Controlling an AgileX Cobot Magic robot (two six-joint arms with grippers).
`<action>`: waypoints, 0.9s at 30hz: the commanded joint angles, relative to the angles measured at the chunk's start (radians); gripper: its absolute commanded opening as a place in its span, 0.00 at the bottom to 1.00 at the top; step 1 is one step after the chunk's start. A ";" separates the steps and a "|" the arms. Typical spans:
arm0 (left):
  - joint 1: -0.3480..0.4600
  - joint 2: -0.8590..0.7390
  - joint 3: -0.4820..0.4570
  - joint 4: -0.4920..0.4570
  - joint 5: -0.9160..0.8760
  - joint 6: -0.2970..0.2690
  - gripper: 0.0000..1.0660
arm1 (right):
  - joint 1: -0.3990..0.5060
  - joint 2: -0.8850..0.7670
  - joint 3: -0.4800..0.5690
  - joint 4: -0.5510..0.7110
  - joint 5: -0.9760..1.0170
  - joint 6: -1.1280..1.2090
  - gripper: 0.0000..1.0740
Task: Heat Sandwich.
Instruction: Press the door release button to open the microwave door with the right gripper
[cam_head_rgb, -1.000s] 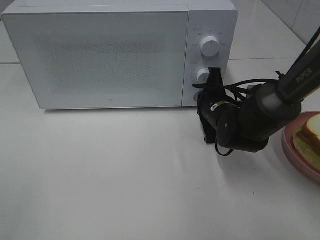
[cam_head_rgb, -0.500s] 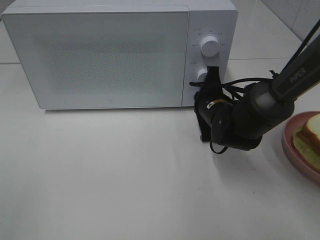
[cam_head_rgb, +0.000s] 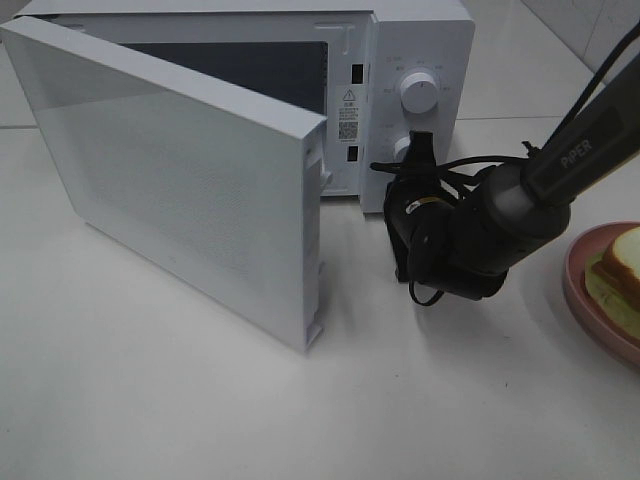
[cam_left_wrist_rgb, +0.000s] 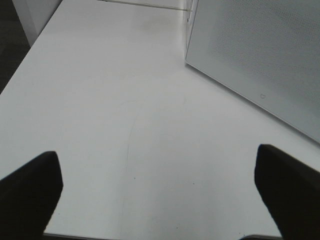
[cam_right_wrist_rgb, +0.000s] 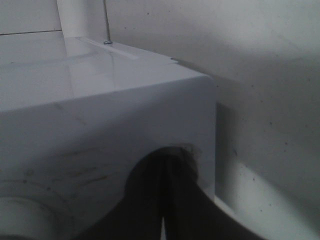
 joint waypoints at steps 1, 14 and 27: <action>-0.005 -0.023 0.000 0.000 -0.011 -0.003 0.91 | -0.045 0.000 -0.089 -0.072 -0.170 -0.015 0.01; -0.005 -0.023 0.000 0.000 -0.011 -0.003 0.91 | -0.042 -0.048 -0.079 -0.073 0.021 -0.037 0.01; -0.005 -0.023 0.000 0.000 -0.011 -0.003 0.91 | -0.041 -0.141 0.073 -0.091 0.111 -0.027 0.02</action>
